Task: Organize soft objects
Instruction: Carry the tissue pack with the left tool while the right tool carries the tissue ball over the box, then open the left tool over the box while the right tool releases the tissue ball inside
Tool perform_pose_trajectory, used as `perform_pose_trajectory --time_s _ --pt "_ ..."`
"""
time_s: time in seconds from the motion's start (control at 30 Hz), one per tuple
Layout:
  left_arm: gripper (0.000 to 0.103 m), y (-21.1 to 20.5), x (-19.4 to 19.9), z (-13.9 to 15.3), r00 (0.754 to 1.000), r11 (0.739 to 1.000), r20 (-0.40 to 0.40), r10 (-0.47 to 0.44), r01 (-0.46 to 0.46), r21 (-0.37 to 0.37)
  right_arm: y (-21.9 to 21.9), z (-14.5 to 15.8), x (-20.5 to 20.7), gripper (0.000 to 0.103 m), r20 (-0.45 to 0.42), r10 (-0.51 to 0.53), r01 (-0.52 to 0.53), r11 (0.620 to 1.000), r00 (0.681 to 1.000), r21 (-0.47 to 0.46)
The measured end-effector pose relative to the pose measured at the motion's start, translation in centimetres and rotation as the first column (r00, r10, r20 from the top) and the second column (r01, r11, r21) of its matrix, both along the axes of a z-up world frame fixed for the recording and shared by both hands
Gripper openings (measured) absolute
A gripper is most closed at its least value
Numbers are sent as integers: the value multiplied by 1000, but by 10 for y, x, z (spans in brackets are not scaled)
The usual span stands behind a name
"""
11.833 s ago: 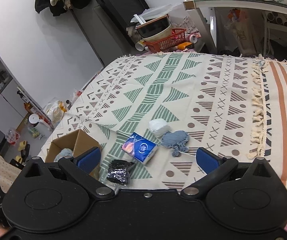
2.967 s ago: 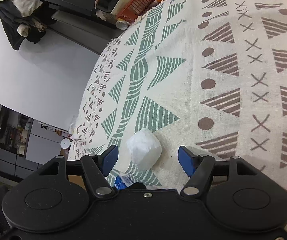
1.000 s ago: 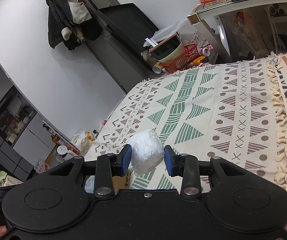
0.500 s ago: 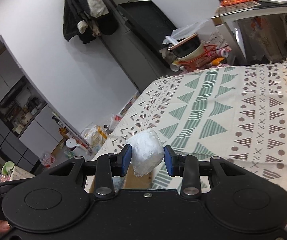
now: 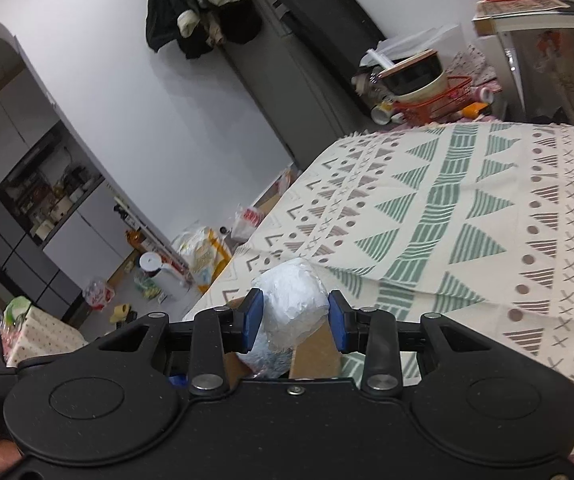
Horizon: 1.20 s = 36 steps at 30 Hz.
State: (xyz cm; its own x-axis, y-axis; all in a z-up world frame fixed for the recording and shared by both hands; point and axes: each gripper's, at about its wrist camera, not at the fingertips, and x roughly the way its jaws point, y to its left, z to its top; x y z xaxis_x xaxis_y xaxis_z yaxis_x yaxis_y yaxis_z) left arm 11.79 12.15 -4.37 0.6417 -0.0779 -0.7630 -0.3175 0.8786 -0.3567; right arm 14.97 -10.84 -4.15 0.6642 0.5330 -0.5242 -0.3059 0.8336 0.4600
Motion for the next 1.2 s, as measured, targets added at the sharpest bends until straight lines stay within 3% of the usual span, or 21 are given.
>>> perform_pose_trajectory --time_s 0.3,0.43,0.6,0.8,0.87,0.93,1.03,1.13,1.2 --pt "62 13 10 -26 999 998 -44 -1 -1 -64 36 -9 6 35 -29 44 -45 999 999 -28" --pt "65 16 11 -24 998 1000 -65 3 -5 -20 48 -14 10 35 -46 50 -52 998 998 -27" --pt "72 30 4 -17 998 999 -41 51 -51 -15 60 -17 12 35 -57 57 -58 998 997 -23" --pt "73 49 -3 -13 993 994 -44 108 -108 0 75 -17 9 38 -68 82 -83 996 994 -12" --pt "73 53 -5 -13 990 991 -54 133 -133 8 75 -17 7 57 -84 74 -74 997 994 -2" --pt "73 54 -7 -12 989 990 -55 141 -140 15 71 -16 4 64 -87 56 -55 998 995 10" --pt "75 53 -13 -9 988 989 -47 147 -146 34 64 -15 2 66 -93 37 -36 999 995 11" --pt "78 51 -18 -5 987 987 -38 158 -156 45 54 -11 -3 80 -85 6 -6 1000 996 -2" --pt "78 47 -21 -2 987 987 -33 156 -155 45 47 -6 -9 83 -64 -10 9 1000 998 -13"
